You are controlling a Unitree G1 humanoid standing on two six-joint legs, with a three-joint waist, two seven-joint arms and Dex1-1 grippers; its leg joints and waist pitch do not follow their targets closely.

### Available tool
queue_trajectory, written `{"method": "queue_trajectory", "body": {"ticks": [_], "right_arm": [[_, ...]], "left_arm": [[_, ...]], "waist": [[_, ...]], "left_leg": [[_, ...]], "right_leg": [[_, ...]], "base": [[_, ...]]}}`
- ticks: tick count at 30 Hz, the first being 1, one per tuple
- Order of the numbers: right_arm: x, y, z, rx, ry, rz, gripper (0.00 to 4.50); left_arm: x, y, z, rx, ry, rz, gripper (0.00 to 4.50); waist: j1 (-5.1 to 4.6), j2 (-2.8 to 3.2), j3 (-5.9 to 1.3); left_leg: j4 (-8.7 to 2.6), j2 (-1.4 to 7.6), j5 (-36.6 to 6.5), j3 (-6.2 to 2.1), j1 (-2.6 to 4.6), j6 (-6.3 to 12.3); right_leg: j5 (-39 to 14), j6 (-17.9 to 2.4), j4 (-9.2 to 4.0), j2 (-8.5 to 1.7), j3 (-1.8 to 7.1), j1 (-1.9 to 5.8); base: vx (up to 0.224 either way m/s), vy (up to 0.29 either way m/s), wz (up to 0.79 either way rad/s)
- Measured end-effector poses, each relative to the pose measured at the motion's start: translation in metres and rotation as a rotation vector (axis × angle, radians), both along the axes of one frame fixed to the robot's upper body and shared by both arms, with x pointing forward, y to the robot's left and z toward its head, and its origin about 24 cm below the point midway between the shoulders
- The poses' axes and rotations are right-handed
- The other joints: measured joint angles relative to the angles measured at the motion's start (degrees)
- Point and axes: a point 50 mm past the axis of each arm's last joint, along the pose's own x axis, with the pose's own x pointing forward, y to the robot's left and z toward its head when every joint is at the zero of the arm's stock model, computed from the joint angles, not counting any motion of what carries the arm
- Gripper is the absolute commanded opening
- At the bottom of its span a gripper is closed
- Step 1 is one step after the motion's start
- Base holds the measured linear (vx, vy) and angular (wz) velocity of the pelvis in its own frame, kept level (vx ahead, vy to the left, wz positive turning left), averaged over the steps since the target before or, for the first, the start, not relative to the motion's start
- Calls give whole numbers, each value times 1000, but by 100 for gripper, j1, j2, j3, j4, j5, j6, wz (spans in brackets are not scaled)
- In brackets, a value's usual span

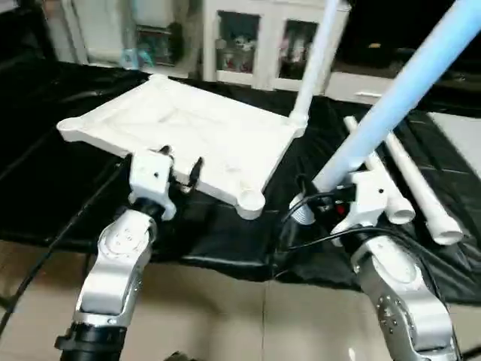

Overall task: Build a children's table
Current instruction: Pick table leg, then move to table

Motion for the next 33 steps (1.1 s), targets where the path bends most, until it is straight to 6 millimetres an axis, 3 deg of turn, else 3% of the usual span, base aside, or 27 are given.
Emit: {"method": "queue_trajectory", "body": {"ticks": [1,2,3,4,5,6,7,9,12,13,14,15,16,17,18,19,22,24,25,27,28,29,30,31,32,33], "right_arm": [[0,-7,-3,-27,11,-19,186],[1,-10,-5,-40,19,-29,186],[2,-10,-5,-46,19,-31,186],[2,-8,-5,-32,17,-30,186],[1,-4,-7,-21,28,-23,186],[0,-3,-10,-18,39,-16,186],[0,-2,-11,-18,43,-16,186],[1,-3,-9,-19,34,-20,186],[3,-2,-6,-15,23,-17,186],[3,-2,-6,-14,24,-21,186],[2,-4,-7,-10,33,-31,186],[2,-9,-10,-15,45,-48,186],[1,-16,-13,-22,60,-77,186],[1,-19,-13,-21,61,-88,186],[1,-21,-12,-20,56,-95,186],[1,-21,-11,-21,54,-97,186],[0,-13,-13,-31,57,-53,186],[0,-11,-13,-36,58,-33,186],[0,-10,-13,-36,59,-32,186],[1,-12,-12,-38,55,-36,186],[1,-12,-11,-41,51,-32,186],[2,-11,-10,-42,47,-27,186],[4,-9,-8,-42,38,-17,186],[6,-6,-5,-46,24,-2,186],[9,-2,-2,-47,12,18,186],[11,3,2,-46,-3,37,186]], "left_arm": [[1,-6,0,-2,-6,-2,358],[-1,-13,-1,-8,-5,-17,358],[-2,-14,-3,-14,-2,-13,358],[0,-15,0,-10,-13,-2,358],[1,-14,1,-9,-19,5,358],[1,-14,2,-1,-22,13,358],[1,-13,1,2,-22,23,358],[1,-13,2,7,-25,26,358],[1,-14,1,15,-25,25,358],[1,-13,1,3,-20,28,358],[1,-15,0,-10,-13,14,358],[1,-17,1,-17,-9,0,358],[1,-27,2,-37,-3,-33,358],[1,-31,2,-49,1,-47,358],[1,-32,3,-53,3,-51,358],[1,-30,3,-58,5,-50,358],[-1,-19,-3,-73,28,-20,358],[-2,-15,-6,-77,40,-6,358],[-3,-13,-7,-75,45,1,358],[-3,-13,-7,-76,46,6,358],[-3,-13,-8,-77,50,11,358],[-3,-12,-8,-78,52,18,358],[-3,-10,-7,-78,51,26,358],[-3,-6,-6,-75,51,40,358],[-3,-3,-7,-76,56,51,358],[-4,3,-8,-74,65,74,358]], "waist": [[6,-67,-4],[49,-35,6],[85,55,7],[-83,215,-5],[-169,252,26],[-231,284,19],[-286,287,7],[-282,229,-39],[-264,145,-90],[-260,62,-113],[-253,54,-113],[-196,53,-111],[-93,1,-99],[-52,-8,-105],[-19,12,-114],[15,89,-121],[54,153,-89],[65,151,-68],[95,157,-30],[84,161,62],[59,204,116],[53,253,148],[39,294,160],[-12,266,165],[-44,171,175],[-45,156,186]], "left_leg": [[64,-43,-40,50,18,-32],[340,-110,-274,-260,-10,-185],[606,-192,-270,-753,-17,-230],[544,-123,-492,-997,48,-373],[542,-56,-505,-1028,10,-348],[516,-19,-497,-1055,-31,-358],[462,27,-431,-1098,-45,-364],[335,90,-317,-1104,-60,-338],[87,81,-99,-1104,-131,-415],[24,66,-42,-1115,-134,-449],[-22,46,-45,-1119,-146,-445],[64,25,-149,-1086,-180,-272],[411,-13,-265,-923,-224,-76],[456,-91,-267,-875,-198,-72],[321,-165,-267,-842,-110,-74],[45,-192,-233,-847,-21,-132],[-38,-22,-113,-845,-21,-333],[-100,9,-114,-799,8,-335],[-124,-5,-115,-813,24,-336],[-123,4,-167,-827,144,-338],[-61,57,-247,-844,161,-278],[-19,113,-292,-856,160,-271],[3,120,-308,-907,123,-280],[47,50,-301,-920,157,-292],[53,-56,-302,-917,223,-292],[51,-90,-309,-896,287,-300]], "right_leg": [[-15,153,-77,-6,164,-30],[8,201,-122,-49,192,-27],[13,208,-144,-85,141,-8],[6,202,-201,-91,-61,2],[-54,144,-282,47,-12,-8],[-85,65,-175,170,69,-11],[-82,13,78,295,70,-46],[-70,-29,275,433,63,-17],[-148,-167,116,390,142,120],[-262,-8,-39,365,201,177],[-239,-48,-57,387,187,179],[-211,-88,-84,390,151,161],[-199,-74,-93,370,157,130],[-173,-78,-112,366,152,101],[-151,-68,-118,370,142,64],[-115,-100,-143,444,57,20],[11,-182,-295,524,-63,19],[39,-194,-363,524,-84,49],[31,-200,-388,484,-155,132],[4,-191,-479,355,-386,323],[-6,-174,-598,283,-637,503],[-22,-147,-675,227,-829,646],[-173,-62,-584,203,-898,715],[-434,-9,-317,267,-555,694],[-477,-18,-219,302,-272,690],[-535,-26,-166,335,-129,711]], "base": [[-71,86,22],[-17,163,-20],[-17,163,-20],[-20,165,-24],[-105,134,7],[-105,134,7],[-96,74,0],[-77,-7,-3],[-83,-117,-11],[-93,-186,-15],[-91,-205,-12],[-91,-205,-12],[-75,-194,-11],[-65,-160,-15],[-65,-160,-15],[-53,-120,-9],[-46,-85,-5],[0,0,0],[-16,-18,18],[-2,19,33],[36,59,37],[91,91,39],[91,91,39],[167,66,42],[156,1,30],[156,1,30]]}}
